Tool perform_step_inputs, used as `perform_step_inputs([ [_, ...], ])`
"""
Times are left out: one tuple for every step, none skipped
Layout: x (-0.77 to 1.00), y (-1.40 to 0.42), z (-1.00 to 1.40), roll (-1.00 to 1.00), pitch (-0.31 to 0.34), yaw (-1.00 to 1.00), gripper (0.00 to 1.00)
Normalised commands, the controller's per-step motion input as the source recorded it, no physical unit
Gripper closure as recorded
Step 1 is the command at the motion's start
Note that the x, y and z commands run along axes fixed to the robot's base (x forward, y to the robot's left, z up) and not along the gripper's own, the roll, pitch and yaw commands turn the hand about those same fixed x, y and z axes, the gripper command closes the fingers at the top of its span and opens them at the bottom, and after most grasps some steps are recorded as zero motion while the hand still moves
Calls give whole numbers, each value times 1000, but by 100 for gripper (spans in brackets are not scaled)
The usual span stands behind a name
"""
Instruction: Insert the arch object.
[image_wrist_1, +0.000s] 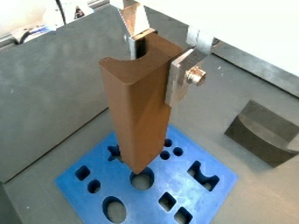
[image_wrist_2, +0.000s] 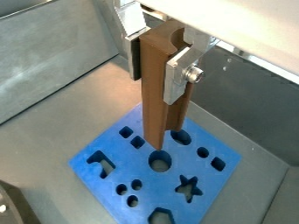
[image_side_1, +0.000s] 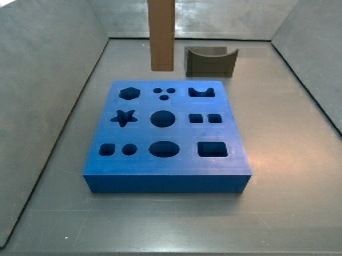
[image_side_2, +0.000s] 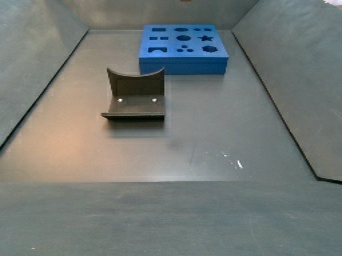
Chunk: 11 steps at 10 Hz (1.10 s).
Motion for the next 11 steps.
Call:
perform_step_inputs([
  [537, 157, -309, 120, 0, -686, 100],
  [546, 151, -329, 143, 0, -677, 100],
  [540, 149, -329, 146, 0, -686, 100],
  [509, 143, -311, 139, 0, -717, 100],
  [300, 129, -243, 39, 0, -877, 100],
  [263, 134, -223, 11, -3, -903, 100],
  [214, 123, -197, 0, 0, -931, 100],
  [160, 91, -137, 0, 0, -957, 100],
  [131, 80, -131, 0, 0, -971, 100],
  [137, 74, -123, 0, 0, -977, 100],
  [143, 71, -111, 0, 0, -977, 100],
])
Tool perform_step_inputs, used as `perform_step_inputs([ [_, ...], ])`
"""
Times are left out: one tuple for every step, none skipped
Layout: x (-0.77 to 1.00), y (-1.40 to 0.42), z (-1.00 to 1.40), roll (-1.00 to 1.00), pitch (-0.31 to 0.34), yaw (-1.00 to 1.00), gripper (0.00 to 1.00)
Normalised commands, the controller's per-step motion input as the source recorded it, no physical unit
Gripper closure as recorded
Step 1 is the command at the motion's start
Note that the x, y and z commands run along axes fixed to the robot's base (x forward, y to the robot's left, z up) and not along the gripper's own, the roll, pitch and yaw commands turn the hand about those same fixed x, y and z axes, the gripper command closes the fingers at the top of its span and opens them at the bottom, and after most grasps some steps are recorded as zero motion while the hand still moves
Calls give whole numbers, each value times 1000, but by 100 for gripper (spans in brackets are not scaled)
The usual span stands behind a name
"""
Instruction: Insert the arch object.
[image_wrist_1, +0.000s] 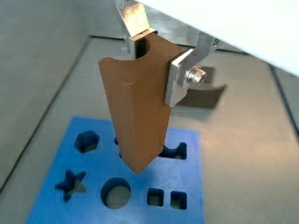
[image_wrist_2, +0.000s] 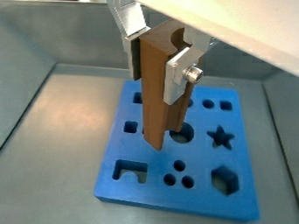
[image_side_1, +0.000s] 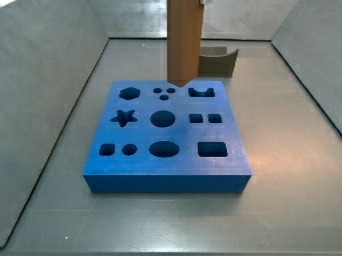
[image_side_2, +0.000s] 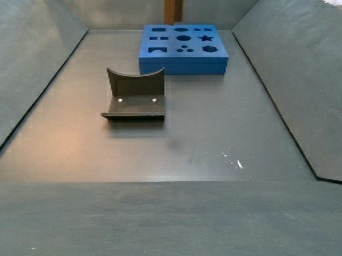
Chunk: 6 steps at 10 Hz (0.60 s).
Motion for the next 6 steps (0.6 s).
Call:
perform_step_inputs([
  [146, 71, -111, 0, 0, -974, 100],
  [143, 71, -114, 0, 0, -974, 100],
  [143, 71, -120, 0, 0, -971, 100],
  [143, 74, -126, 0, 0, -969, 100],
  [129, 80, -143, 0, 0, -963, 100],
  [126, 80, -154, 0, 0, -960, 100],
])
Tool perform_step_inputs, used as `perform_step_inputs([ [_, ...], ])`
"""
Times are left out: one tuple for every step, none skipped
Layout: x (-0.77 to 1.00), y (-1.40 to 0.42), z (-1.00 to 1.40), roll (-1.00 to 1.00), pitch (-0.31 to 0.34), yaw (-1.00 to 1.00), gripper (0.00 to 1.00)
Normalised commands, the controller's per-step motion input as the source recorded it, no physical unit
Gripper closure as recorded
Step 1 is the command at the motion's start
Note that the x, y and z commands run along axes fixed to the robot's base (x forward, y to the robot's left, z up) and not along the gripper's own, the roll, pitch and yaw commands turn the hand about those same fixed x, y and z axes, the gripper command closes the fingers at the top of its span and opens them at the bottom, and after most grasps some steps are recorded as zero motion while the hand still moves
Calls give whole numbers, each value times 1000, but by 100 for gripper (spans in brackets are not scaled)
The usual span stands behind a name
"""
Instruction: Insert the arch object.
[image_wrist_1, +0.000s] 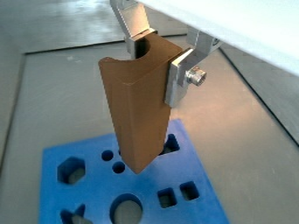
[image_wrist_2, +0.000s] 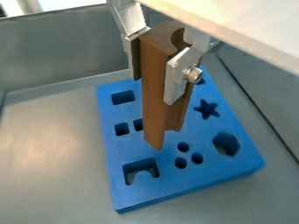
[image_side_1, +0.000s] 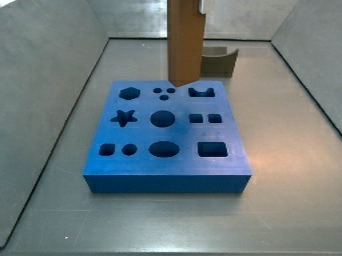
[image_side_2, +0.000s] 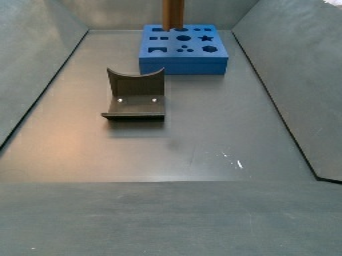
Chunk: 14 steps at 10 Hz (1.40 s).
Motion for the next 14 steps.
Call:
perform_step_inputs([
  [120, 86, -169, 0, 0, -954, 100],
  [120, 89, -174, 0, 0, -949, 100],
  [149, 114, -240, 19, 0, -911, 100],
  [140, 140, -309, 51, 27, -869, 100],
  [143, 149, -329, 60, 40, -851, 100],
  [334, 129, -374, 94, 59, -689, 100],
  [389, 114, -389, 110, 101, -603, 100],
  [449, 69, -317, 113, 114, -537, 100],
  [480, 37, -269, 106, 114, -506, 100],
  [606, 0, -240, 163, 149, -340, 100],
  [626, 0, -197, 166, 154, -309, 100],
  [637, 0, -160, 179, 163, -271, 100],
  [689, -134, -137, 223, 204, -134, 100],
  [740, -306, -231, 274, 234, 0, 100],
])
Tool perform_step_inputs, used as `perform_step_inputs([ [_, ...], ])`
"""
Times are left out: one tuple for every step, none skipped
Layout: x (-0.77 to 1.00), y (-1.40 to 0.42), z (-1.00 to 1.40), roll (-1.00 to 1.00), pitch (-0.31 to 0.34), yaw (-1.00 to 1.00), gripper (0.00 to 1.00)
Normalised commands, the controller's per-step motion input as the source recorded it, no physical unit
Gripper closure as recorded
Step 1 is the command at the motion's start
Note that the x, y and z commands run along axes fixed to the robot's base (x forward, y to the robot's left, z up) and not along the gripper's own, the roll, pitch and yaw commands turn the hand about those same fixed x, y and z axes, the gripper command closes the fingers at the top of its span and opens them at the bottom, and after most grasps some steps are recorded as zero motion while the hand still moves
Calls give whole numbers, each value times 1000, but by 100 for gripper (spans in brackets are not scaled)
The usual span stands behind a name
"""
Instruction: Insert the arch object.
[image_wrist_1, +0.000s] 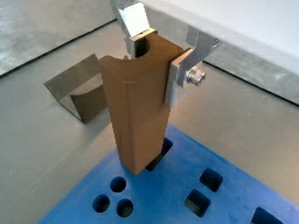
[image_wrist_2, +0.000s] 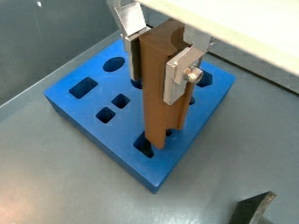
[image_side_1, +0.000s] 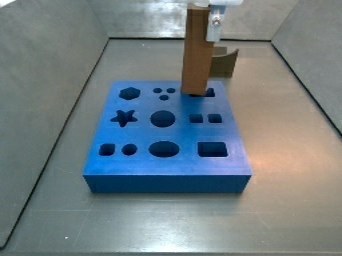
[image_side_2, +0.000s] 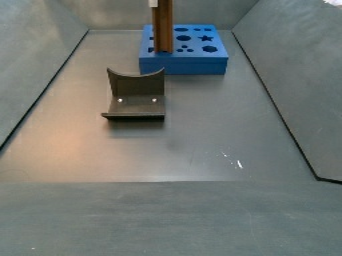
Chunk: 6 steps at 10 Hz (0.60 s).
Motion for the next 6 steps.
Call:
perform_step_inputs([
  [751, -283, -249, 246, 219, 6, 100],
  [823, -197, -240, 254, 229, 80, 100],
  [817, 0, -263, 257, 220, 29, 100],
  [709, 60, -297, 181, 180, 17, 100],
  [660, 34, -294, 123, 156, 11, 100],
  [726, 0, -297, 71, 136, 0, 100],
])
